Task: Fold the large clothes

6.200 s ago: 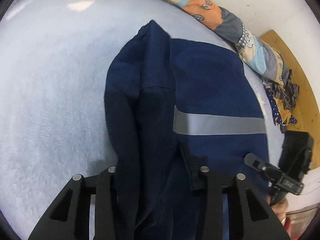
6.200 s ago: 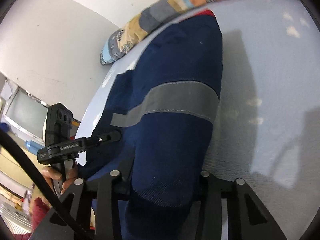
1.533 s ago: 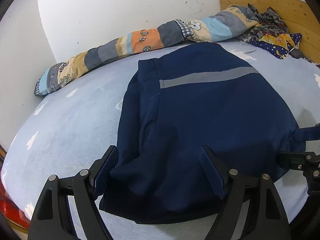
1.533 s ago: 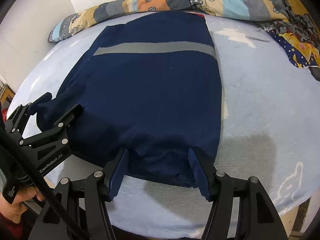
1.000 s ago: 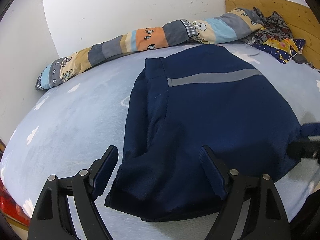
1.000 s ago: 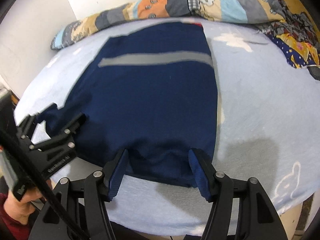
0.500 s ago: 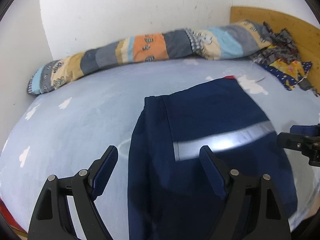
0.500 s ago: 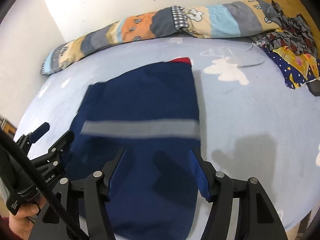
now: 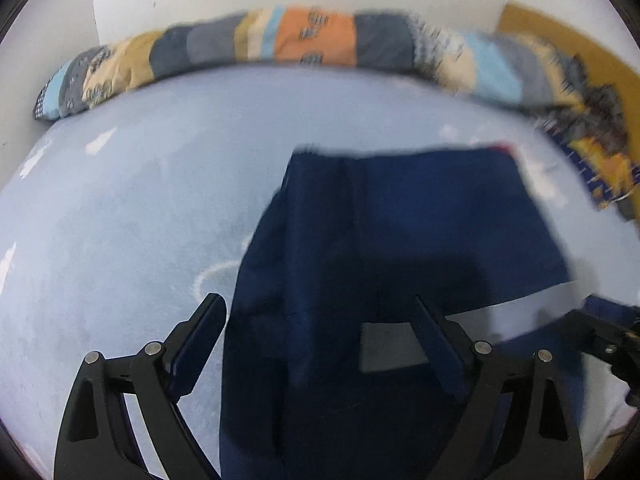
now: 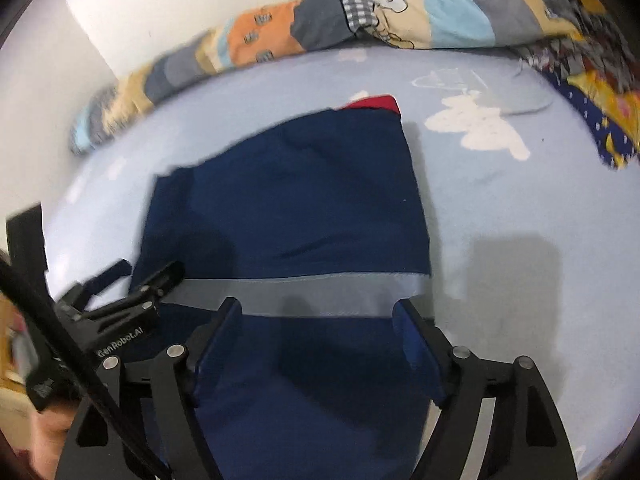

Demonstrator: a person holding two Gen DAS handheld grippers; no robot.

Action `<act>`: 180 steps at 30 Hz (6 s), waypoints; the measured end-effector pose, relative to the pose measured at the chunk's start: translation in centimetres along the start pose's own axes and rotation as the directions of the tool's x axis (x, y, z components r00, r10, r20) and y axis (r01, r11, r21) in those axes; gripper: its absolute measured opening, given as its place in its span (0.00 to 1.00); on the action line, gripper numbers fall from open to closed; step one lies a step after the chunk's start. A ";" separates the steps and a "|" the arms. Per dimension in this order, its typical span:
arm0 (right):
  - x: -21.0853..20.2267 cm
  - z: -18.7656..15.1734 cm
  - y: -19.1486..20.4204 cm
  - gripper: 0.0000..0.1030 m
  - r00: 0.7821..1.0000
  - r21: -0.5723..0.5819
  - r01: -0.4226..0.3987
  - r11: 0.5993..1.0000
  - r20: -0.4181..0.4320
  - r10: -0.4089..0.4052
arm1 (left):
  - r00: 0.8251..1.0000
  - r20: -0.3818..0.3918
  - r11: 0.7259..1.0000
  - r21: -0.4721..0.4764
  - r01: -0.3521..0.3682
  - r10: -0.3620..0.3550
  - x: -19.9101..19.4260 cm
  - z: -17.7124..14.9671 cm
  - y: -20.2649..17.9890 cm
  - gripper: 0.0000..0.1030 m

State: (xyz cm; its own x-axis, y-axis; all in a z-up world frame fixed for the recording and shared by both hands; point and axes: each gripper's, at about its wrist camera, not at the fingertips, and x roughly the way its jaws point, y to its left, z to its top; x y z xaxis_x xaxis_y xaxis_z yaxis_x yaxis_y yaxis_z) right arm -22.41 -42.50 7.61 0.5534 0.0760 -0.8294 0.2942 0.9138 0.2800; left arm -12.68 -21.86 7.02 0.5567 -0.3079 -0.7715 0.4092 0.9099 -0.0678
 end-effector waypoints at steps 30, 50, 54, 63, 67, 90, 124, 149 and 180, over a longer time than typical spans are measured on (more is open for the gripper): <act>-10.8 -18.2 1.6 0.80 0.988 0.024 0.080 0.997 0.134 -0.082 | 0.973 0.230 0.995 0.096 0.005 -0.027 -18.7 -17.2 -3.3 0.99; -16.8 -21.0 5.6 1.00 0.867 -0.080 0.227 0.971 0.470 -0.164 | 0.931 0.348 0.994 -0.050 -0.095 0.106 -21.7 -18.9 -1.0 1.00; -15.4 -20.9 7.3 1.00 0.864 -0.133 0.265 0.955 0.473 -0.174 | 0.919 0.367 0.985 0.036 -0.169 0.145 -21.1 -18.8 -1.9 1.00; -15.8 -21.8 8.8 1.00 0.821 -0.156 0.321 0.934 0.537 -0.193 | 0.951 0.273 0.989 -0.027 -0.143 0.145 -20.3 -18.8 -0.1 1.00; -15.3 -22.1 9.1 1.00 0.832 -0.168 0.302 0.938 0.527 -0.173 | 0.924 0.283 0.966 -0.069 -0.249 0.259 -20.1 -18.7 -0.5 1.00; -14.8 -22.8 9.1 1.00 0.847 -0.180 0.275 0.944 0.511 -0.149 | 0.950 0.206 0.970 0.016 -0.243 0.235 -18.2 -18.8 -1.5 1.00; -14.0 -22.5 9.4 1.00 0.863 -0.203 0.274 0.940 0.483 -0.147 | 0.954 0.194 0.968 0.062 -0.244 0.229 -18.0 -19.1 -2.0 1.00; -13.8 -22.6 9.4 1.00 0.866 -0.205 0.274 0.940 0.479 -0.148 | 0.959 0.184 0.970 0.076 -0.232 0.215 -17.8 -19.3 -1.9 1.00; -13.5 -22.6 9.2 1.00 0.869 -0.206 0.273 0.940 0.472 -0.149 | 0.961 0.179 0.970 0.085 -0.230 0.212 -17.9 -19.2 -2.1 1.00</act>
State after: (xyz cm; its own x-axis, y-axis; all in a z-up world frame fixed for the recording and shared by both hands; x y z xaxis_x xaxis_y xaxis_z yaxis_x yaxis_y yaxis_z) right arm -44.80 -26.07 10.44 0.8049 -0.2582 -0.5344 0.2671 0.9617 -0.0623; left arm -37.39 -12.90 8.82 0.7510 -0.1526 -0.6424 0.3300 0.9294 0.1651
